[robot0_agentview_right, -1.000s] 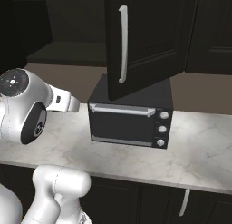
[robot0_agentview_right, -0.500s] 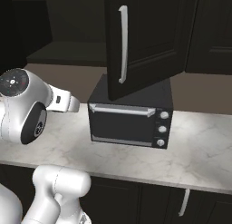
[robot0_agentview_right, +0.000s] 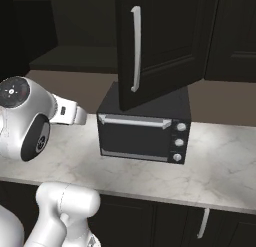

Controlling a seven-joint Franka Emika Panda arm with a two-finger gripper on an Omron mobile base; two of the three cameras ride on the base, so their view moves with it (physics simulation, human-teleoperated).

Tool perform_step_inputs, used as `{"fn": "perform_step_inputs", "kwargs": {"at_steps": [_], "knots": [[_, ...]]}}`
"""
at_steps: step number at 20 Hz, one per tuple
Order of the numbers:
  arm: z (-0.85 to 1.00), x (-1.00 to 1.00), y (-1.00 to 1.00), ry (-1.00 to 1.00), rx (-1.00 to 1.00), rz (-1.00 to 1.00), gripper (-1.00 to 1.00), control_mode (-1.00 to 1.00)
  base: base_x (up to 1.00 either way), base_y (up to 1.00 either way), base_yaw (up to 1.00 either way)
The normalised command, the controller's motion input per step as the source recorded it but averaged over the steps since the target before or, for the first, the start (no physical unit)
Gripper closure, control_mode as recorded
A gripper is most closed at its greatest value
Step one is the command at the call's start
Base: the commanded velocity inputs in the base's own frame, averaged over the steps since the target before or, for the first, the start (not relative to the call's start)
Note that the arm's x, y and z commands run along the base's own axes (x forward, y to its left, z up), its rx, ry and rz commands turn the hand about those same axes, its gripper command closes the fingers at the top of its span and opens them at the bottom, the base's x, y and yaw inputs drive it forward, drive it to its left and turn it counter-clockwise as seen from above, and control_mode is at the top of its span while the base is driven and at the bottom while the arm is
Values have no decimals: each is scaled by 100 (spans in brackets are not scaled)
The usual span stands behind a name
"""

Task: Close all open cabinet doors.

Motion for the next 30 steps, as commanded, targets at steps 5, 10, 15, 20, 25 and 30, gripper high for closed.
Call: {"fn": "perform_step_inputs", "kwargs": {"at_steps": [5,10,15,20,25,30], "knots": [[-1,-36,0,-14,0,1,-100,-100,0,0,0],[5,-31,0,-1,0,-1,-100,-100,0,0,0],[18,-22,0,15,0,-7,-100,-100,0,0,0],[11,-24,-5,11,0,-4,-100,-100,0,0,0],[1,-30,-18,0,2,-3,-100,-100,0,0,0],[2,-37,-9,0,5,-24,-100,-100,0,0,0]]}}
